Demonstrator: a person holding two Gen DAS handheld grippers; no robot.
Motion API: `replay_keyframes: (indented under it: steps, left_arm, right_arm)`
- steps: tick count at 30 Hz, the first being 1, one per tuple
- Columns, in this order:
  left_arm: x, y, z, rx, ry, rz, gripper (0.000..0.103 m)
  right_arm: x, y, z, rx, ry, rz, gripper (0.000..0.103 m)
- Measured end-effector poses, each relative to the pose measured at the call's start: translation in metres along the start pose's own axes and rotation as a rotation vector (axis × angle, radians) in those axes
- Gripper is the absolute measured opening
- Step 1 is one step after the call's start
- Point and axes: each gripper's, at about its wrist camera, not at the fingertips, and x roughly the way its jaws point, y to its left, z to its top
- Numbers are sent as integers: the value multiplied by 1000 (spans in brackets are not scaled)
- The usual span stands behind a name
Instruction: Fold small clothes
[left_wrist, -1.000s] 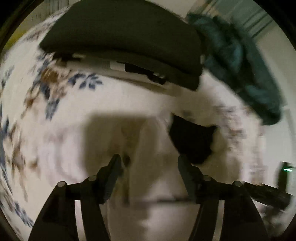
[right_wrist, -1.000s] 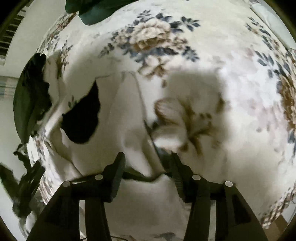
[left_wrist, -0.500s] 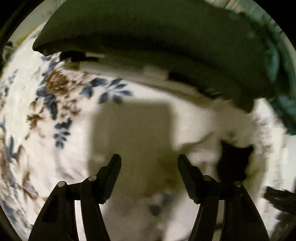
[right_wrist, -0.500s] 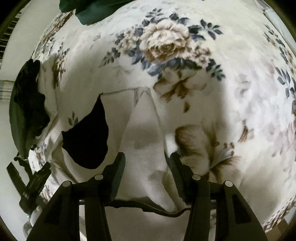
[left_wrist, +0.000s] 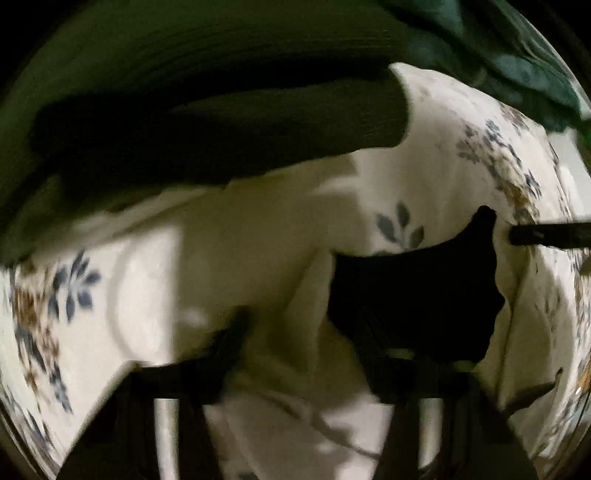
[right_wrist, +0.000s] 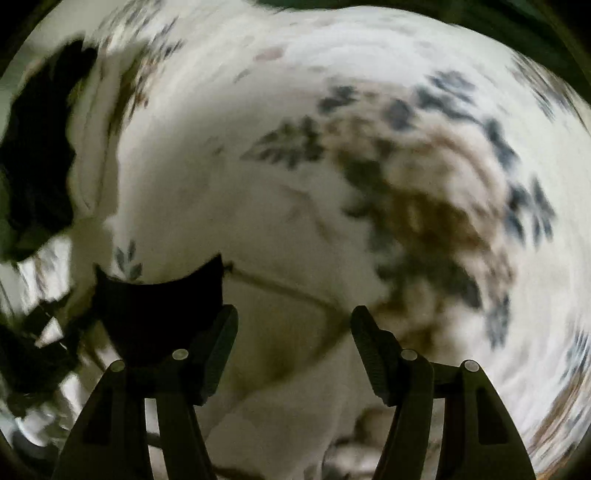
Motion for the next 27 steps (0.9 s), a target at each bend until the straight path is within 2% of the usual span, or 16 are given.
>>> replay_keyframes:
  steps: [1, 2, 3, 4, 7, 11, 14, 16, 18, 22, 25, 27]
  left_arm:
    - [-2, 4, 1, 4, 1, 3, 6]
    - [-3, 4, 1, 6, -3, -5, 6]
    - [-9, 4, 0, 5, -20, -10, 6]
    - [-15, 6, -1, 3, -37, -11, 5]
    - [-46, 16, -12, -16, -85, -15, 5]
    - [-99, 16, -30, -58, -160, -46, 5]
    - [-132, 7, -46, -97, -209, -70, 5]
    - [-158, 1, -69, -123, -243, -88, 5]
    - [-168, -15, -85, -141, -252, -93, 6]
    - [-176, -29, -138, -218, -228, -129, 6]
    - [-168, -33, -179, -277, -165, -146, 7]
    - [-155, -34, -208, -313, -91, -145, 10]
  right_arm:
    - [5, 5, 5, -26, 12, -19, 65]
    - [10, 9, 9, -49, 22, -37, 51]
    - [10, 13, 11, -69, 16, -39, 17]
    - [9, 16, 11, -81, 14, -40, 5]
    - [-15, 23, 3, -94, -54, -2, 6]
    - [-60, 26, -29, -94, -121, 52, 5]
    - [-95, 27, -65, -85, -164, 81, 5]
    - [-112, 34, -96, -85, -188, 103, 5]
    - [-125, 36, -129, -88, -208, 113, 5]
    - [-134, 35, -200, -84, -212, 135, 5]
    - [-125, 29, -251, -59, -165, 152, 5]
    - [-102, 20, -283, -39, -95, 155, 6]
